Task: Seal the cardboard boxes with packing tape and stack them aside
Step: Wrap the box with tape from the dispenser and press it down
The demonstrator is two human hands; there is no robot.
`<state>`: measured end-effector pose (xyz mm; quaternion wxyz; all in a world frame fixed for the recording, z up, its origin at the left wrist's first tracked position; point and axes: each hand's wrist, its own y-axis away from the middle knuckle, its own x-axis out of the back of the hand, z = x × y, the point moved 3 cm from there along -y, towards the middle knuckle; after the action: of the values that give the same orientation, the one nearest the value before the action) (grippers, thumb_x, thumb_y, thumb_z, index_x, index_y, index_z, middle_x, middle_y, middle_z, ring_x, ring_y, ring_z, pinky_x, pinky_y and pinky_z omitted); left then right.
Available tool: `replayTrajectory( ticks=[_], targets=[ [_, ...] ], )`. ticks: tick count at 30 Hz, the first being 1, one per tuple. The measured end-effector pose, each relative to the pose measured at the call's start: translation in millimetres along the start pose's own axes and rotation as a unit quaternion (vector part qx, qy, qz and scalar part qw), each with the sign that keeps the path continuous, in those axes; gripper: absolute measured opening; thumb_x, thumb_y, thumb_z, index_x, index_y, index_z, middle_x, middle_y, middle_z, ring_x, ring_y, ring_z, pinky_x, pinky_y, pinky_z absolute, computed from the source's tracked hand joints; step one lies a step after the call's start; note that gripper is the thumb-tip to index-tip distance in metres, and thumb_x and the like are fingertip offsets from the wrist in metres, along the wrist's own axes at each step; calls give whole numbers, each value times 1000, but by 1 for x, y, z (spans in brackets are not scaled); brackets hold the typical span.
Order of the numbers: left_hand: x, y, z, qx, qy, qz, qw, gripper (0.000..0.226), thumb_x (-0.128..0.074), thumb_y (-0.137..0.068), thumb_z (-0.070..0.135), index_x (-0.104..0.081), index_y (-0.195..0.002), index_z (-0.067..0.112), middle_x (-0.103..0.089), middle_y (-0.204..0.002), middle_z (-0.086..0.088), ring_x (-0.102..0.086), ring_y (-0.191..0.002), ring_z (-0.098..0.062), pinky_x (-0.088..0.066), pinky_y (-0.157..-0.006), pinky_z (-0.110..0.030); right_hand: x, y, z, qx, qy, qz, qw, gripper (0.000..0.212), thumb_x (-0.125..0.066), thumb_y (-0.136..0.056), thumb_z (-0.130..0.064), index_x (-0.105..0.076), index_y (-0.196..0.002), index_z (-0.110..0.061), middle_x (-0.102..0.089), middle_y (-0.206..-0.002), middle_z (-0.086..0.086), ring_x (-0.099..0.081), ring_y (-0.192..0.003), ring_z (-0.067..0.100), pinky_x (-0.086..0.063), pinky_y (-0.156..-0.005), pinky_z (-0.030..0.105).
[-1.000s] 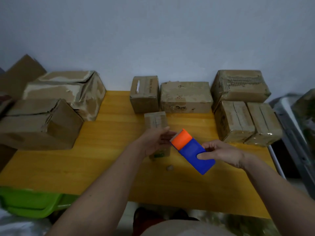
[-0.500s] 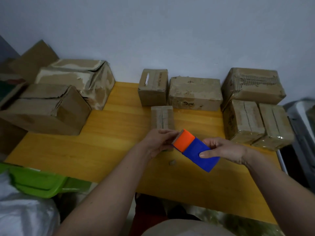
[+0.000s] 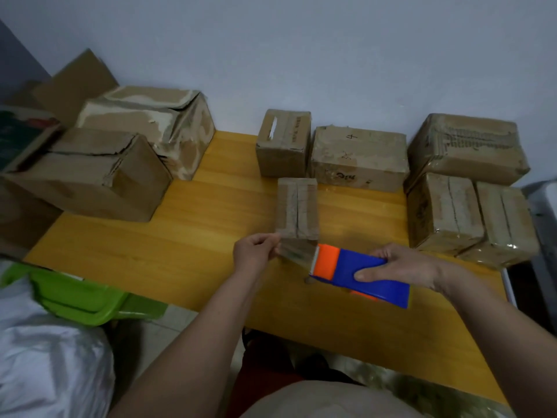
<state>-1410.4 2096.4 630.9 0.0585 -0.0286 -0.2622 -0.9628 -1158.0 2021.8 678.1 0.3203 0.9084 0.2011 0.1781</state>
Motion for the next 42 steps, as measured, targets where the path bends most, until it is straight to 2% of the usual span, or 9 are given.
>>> replayTrajectory(
  ticks=[4, 12, 25, 31, 36, 37, 39, 41, 42],
  targets=[
    [4, 2, -2, -10, 10, 31, 999, 5, -71, -87, 10, -72, -86, 6, -69, -71, -3, -61, -58, -8, -54, -60, -18, 4, -6, -12, 1, 37, 33, 999, 38, -76, -73, -43, -74, -91, -10, -74, -77, 5, -69, -67, 15, -54, -63, 24],
    [-6, 1, -6, 10, 6, 155, 988, 19, -76, -83, 22, -66, -67, 20, -69, -67, 0, -66, -66, -14, -57, -69, -28, 27, -33, -53, -22, 200, 130, 971, 52, -74, -67, -59, -65, -70, -8, -57, -61, 8, -52, -56, 19, -37, -55, 29],
    [-15, -26, -15, -7, -123, 159, 980, 22, -69, -88, 31, -76, -90, 9, -73, -86, -2, -61, -75, -11, -34, -51, -10, 35, -72, -58, -89, 277, 132, 947, 54, -73, -64, -65, -66, -86, -15, -67, -82, 5, -64, -77, 21, -53, -69, 34],
    [-20, -27, -21, -57, -172, 146, 973, 32, -56, -97, 36, -72, -102, 9, -70, -101, -7, -64, -98, -23, -41, -65, -21, 37, -75, -55, -98, 253, 113, 956, 50, -74, -66, -61, -65, -88, -16, -68, -84, 4, -64, -79, 20, -52, -69, 32],
    [-20, -30, -34, 138, -301, 83, 940, 74, -29, -97, 61, -39, -144, 5, -45, -145, -15, -43, -132, -32, -39, -98, -40, 38, -76, -55, -90, 252, 121, 956, 49, -74, -68, -59, -65, -88, -15, -67, -84, 5, -64, -78, 20, -52, -68, 32],
    [-18, -27, -34, 118, -335, 80, 931, 70, -30, -100, 55, -26, -151, 7, -34, -153, -14, -34, -140, -30, -32, -108, -40, 38, -76, -54, -90, 253, 121, 956, 49, -74, -68, -59, -65, -88, -15, -68, -84, 5, -65, -78, 21, -53, -70, 33],
    [-19, -20, -28, -120, -431, 89, 890, 58, -32, -103, 28, -12, -154, 10, -17, -161, -10, -14, -148, -24, -12, -119, -34, 39, -77, -52, -90, 252, 121, 956, 50, -74, -67, -60, -66, -87, -16, -68, -82, 4, -65, -77, 21, -53, -70, 33],
    [-33, -12, -22, -372, -481, 1, 794, 60, -24, -94, 14, -16, -152, 7, -15, -160, -11, -9, -149, -24, -4, -121, -36, 40, -77, -51, -89, 247, 118, 958, 49, -74, -66, -60, -65, -87, -16, -68, -81, 4, -66, -76, 20, -53, -67, 31],
    [-39, -10, -21, -412, -525, -73, 741, 64, -19, -90, 19, -12, -153, 6, -7, -160, -11, -1, -149, -24, 2, -122, -38, 40, -78, -50, -90, 243, 117, 959, 49, -75, -66, -60, -65, -87, -16, -68, -80, 4, -66, -75, 20, -53, -65, 30]
  ],
)
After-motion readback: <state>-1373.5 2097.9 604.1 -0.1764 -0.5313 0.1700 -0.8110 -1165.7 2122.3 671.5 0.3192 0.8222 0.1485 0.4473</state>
